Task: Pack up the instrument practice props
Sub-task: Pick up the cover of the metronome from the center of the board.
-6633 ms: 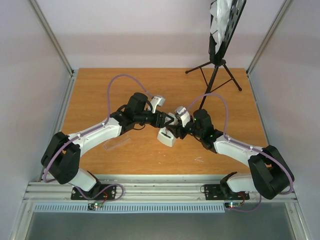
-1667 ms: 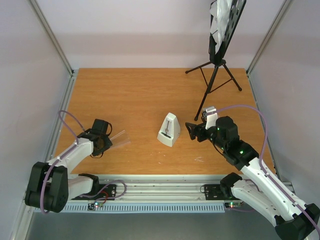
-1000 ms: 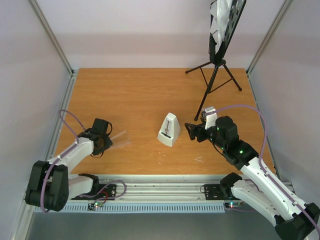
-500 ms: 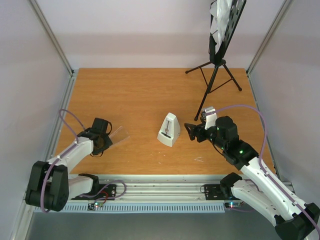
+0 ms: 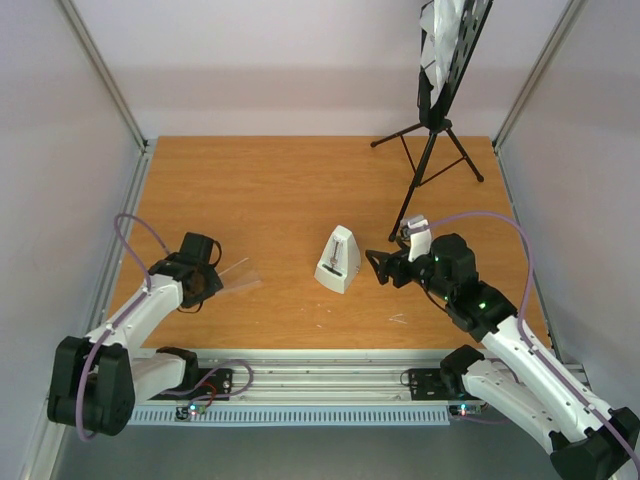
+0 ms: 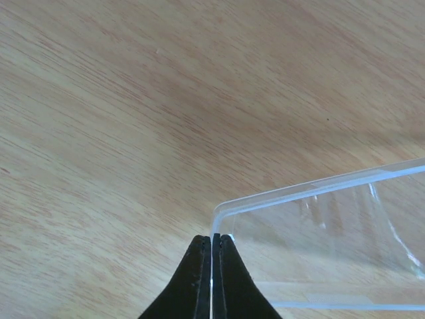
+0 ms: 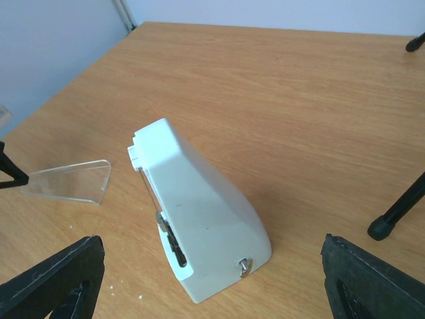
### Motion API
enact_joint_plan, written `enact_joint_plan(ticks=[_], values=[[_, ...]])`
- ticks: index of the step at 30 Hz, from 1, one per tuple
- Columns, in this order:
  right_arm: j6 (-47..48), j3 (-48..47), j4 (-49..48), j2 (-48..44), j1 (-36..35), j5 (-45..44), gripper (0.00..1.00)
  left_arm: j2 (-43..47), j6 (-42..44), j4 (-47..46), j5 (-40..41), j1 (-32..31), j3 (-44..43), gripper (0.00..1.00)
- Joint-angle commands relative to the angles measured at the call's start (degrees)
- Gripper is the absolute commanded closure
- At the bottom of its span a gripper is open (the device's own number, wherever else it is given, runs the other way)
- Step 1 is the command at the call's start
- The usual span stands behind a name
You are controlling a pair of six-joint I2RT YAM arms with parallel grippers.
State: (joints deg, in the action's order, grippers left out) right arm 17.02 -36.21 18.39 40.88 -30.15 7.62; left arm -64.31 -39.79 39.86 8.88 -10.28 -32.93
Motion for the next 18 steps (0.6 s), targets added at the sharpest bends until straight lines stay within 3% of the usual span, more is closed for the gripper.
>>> enact_joint_plan(ticks=[1,7,14,18], values=[[1.36,0.57,-2.05,0.79,0.26,3.71,0.1,1.55,1.01,0.44,-1.44,0.33,-1.14,1.0],[4.12,1.23,-7.04,2.29,-3.42,19.2,0.13,1.16,1.56,-0.12,-6.19,0.01,-0.5,1.0],[12.23,-6.75,0.7,12.22,-24.38,4.06,0.15,-0.52,2.47,-1.08,-10.08,-3.88,0.47,0.99],[12.18,-10.59,0.59,22.06,-31.92,2.49,0.18,-2.39,2.68,-0.09,-10.65,-8.96,-0.48,1.0]])
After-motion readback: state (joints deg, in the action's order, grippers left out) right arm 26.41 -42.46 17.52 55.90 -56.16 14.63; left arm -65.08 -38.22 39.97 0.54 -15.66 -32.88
